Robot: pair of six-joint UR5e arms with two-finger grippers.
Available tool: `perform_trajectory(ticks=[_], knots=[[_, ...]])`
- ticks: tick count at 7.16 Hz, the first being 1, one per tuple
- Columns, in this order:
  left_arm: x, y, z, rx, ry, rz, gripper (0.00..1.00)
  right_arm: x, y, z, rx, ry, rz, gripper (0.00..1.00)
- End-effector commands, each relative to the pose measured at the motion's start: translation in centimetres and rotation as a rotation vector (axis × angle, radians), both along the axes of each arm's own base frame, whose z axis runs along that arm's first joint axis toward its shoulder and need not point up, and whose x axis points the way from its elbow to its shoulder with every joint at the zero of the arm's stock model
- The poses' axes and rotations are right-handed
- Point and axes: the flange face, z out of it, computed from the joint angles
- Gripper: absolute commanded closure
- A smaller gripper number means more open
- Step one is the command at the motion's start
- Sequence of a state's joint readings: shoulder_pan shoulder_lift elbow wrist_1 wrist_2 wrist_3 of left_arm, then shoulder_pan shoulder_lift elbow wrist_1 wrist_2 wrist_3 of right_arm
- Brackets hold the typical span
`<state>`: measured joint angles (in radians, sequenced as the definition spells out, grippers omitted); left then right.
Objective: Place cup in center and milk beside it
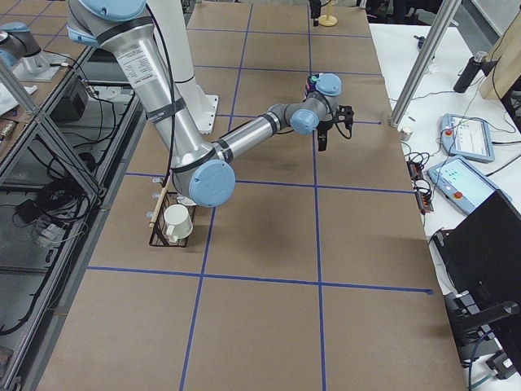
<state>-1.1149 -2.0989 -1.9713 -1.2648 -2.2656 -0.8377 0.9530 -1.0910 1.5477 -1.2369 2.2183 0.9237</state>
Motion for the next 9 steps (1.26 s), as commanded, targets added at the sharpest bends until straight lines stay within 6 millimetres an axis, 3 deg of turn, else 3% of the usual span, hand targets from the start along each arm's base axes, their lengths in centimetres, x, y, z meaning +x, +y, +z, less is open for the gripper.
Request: perform_trajectory(ticks=[1,2,3,4,6,7,8,9], knots=[[-8.2,2.1,11.3,0.084,-0.076,0.054,0.02,7.6,-1.1,6.0,0.013,0.029,0.025,0.0],[-12.0,2.8,17.0,0.186,-0.12,0.146,0.02,13.7,-2.6,9.1,0.018,0.047,0.031,0.0],[-15.1,2.8,21.6,0.207,-0.151,0.176,0.02,18.7,-3.7,11.0,-0.002,0.11,0.024,0.0],[-17.2,2.7,24.0,0.185,-0.164,0.152,0.02,23.3,-4.2,13.0,0.005,0.181,-0.03,0.0],[-17.8,2.8,29.7,0.07,-0.18,0.151,0.02,31.6,-1.0,20.7,0.002,0.229,-0.097,0.0],[-20.3,4.5,33.6,-0.003,-0.185,0.118,0.02,32.8,-0.1,21.9,-0.008,0.226,-0.094,0.0],[-22.5,4.2,35.3,0.012,-0.189,0.105,0.02,32.9,1.1,23.4,-0.022,0.23,-0.098,0.0],[-22.8,4.7,38.1,0.015,-0.189,0.148,0.02,32.9,1.1,23.7,-0.034,0.232,-0.094,0.0]])
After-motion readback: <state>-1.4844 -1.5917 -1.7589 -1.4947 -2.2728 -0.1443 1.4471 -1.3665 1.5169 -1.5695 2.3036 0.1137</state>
